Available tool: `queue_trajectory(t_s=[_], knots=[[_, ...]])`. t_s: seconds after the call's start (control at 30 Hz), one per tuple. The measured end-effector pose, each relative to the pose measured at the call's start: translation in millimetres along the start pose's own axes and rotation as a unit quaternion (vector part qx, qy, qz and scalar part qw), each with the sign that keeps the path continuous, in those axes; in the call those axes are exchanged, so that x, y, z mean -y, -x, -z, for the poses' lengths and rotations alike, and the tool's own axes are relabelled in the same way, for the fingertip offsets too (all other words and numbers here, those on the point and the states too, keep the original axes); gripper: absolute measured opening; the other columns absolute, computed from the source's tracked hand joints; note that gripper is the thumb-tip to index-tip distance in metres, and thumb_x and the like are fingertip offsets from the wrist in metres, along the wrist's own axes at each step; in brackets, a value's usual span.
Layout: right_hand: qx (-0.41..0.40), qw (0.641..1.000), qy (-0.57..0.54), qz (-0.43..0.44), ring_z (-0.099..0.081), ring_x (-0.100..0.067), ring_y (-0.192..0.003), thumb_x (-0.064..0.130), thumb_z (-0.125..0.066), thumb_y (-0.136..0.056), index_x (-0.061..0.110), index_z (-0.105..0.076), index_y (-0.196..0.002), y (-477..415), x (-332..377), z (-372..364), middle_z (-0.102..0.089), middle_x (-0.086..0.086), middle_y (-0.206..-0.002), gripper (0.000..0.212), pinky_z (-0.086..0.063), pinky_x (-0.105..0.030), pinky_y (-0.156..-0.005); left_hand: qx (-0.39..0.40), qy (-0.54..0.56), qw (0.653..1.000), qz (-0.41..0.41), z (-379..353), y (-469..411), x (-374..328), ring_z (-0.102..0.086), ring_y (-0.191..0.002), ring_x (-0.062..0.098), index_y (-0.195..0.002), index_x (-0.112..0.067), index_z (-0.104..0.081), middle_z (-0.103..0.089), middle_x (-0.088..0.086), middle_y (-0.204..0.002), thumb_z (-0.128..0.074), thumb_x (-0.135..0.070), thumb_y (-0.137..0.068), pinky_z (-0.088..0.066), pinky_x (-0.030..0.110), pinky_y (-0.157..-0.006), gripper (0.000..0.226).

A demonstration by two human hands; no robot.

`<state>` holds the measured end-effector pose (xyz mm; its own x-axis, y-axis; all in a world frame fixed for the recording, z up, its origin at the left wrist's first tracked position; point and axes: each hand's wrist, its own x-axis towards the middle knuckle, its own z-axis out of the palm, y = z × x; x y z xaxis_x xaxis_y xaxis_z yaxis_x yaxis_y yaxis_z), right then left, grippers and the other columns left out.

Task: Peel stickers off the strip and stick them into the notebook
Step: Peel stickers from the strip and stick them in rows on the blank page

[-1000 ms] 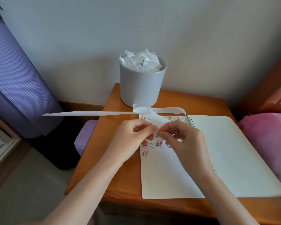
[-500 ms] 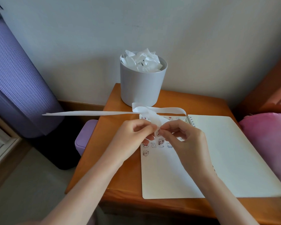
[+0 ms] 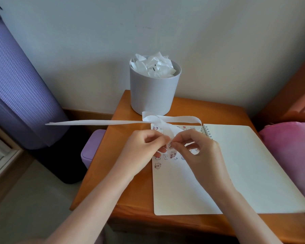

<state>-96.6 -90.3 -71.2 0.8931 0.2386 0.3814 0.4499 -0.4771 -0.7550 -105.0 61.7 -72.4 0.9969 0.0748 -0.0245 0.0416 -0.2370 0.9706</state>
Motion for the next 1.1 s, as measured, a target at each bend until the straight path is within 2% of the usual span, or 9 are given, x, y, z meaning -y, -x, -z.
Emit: queue_trajectory(t_s=[0.07,0.17,0.27,0.37,0.47,0.6,0.73,0.87,1.1], knots=[[0.000,0.999,0.039,0.005,-0.057,-0.003,-0.083,0.015,-0.071,-0.082,0.022,-0.066,-0.082,0,-3,-2,-0.061,0.021,-0.084,0.009,-0.049,-0.019,-0.067,-0.001,-0.005,1.000,0.000,0,0,0,-0.067,-0.072,0.004,-0.081,-0.023,-0.071,-0.069,-0.008,-0.068,-0.060,-0.028,-0.088,-0.055,0.015,-0.065,0.014],[-0.016,0.994,0.105,0.024,-0.047,0.000,-0.093,0.021,-0.071,-0.082,0.025,-0.064,-0.083,-1,-6,-4,-0.052,0.026,-0.091,0.007,-0.043,-0.013,-0.073,-0.009,-0.008,1.000,-0.002,0,-1,1,-0.067,-0.071,0.004,-0.082,-0.022,-0.071,-0.068,-0.009,-0.067,-0.060,-0.028,-0.088,-0.054,0.013,-0.064,0.014],[-0.026,0.994,0.101,0.035,-0.040,0.003,-0.099,0.025,-0.069,-0.082,0.030,-0.062,-0.081,1,0,-1,-0.050,0.029,-0.092,0.009,-0.036,-0.008,-0.078,-0.026,-0.010,1.000,-0.011,1,-2,1,-0.065,-0.065,0.000,-0.079,-0.022,-0.069,-0.067,-0.009,-0.066,-0.060,-0.025,-0.089,-0.051,0.008,-0.059,0.014],[0.004,1.000,0.015,-0.020,-0.051,0.000,-0.088,0.025,-0.068,-0.082,0.033,-0.062,-0.076,3,11,7,-0.060,0.024,-0.084,0.012,-0.040,-0.009,-0.068,-0.042,-0.006,0.999,-0.012,2,-3,2,-0.064,-0.062,0.000,-0.079,-0.020,-0.069,-0.067,-0.008,-0.066,-0.059,-0.022,-0.090,-0.051,0.009,-0.057,0.015],[0.095,0.989,-0.030,-0.112,-0.056,0.000,-0.070,0.025,-0.071,-0.080,0.029,-0.069,-0.075,3,11,12,-0.067,0.017,-0.078,0.007,-0.043,-0.014,-0.059,-0.050,-0.020,0.998,-0.011,2,-4,4,-0.066,-0.066,0.003,-0.087,-0.017,-0.072,-0.069,-0.005,-0.069,-0.058,-0.022,-0.090,-0.053,0.013,-0.062,0.015],[0.145,0.966,-0.074,-0.199,-0.056,0.002,-0.060,0.017,-0.074,-0.078,0.017,-0.073,-0.075,4,3,9,-0.071,0.003,-0.075,0.003,-0.043,-0.008,-0.057,-0.046,-0.036,0.998,-0.011,1,-3,6,-0.067,-0.070,0.004,-0.087,-0.020,-0.072,-0.070,-0.006,-0.071,-0.057,-0.024,-0.089,-0.056,0.021,-0.071,0.015],[0.156,0.961,-0.068,-0.217,-0.060,-0.001,-0.062,0.014,-0.075,-0.078,0.015,-0.074,-0.075,3,0,8,-0.072,0.002,-0.074,0.003,-0.047,-0.011,-0.060,-0.043,-0.049,0.998,-0.004,0,-3,7,-0.066,-0.069,0.004,-0.083,-0.022,-0.071,-0.069,-0.005,-0.069,-0.058,-0.025,-0.089,-0.055,0.022,-0.072,0.015],[0.157,0.960,-0.057,-0.226,-0.058,0.002,-0.059,0.016,-0.076,-0.077,0.016,-0.075,-0.074,2,0,7,-0.072,0.004,-0.074,0.003,-0.045,-0.009,-0.055,-0.045,-0.044,0.998,0.000,0,-3,8,-0.066,-0.068,0.004,-0.083,-0.020,-0.072,-0.069,-0.004,-0.068,-0.058,-0.024,-0.088,-0.055,0.022,-0.072,0.015],[0.153,0.964,-0.034,-0.214,-0.054,0.000,-0.055,0.016,-0.076,-0.076,0.017,-0.075,-0.073,3,0,4,-0.072,0.001,-0.072,0.004,-0.043,-0.012,-0.054,-0.046,-0.054,0.997,-0.005,0,-2,8,-0.066,-0.068,0.005,-0.082,-0.019,-0.072,-0.069,-0.004,-0.068,-0.058,-0.023,-0.089,-0.056,0.027,-0.075,0.016]])
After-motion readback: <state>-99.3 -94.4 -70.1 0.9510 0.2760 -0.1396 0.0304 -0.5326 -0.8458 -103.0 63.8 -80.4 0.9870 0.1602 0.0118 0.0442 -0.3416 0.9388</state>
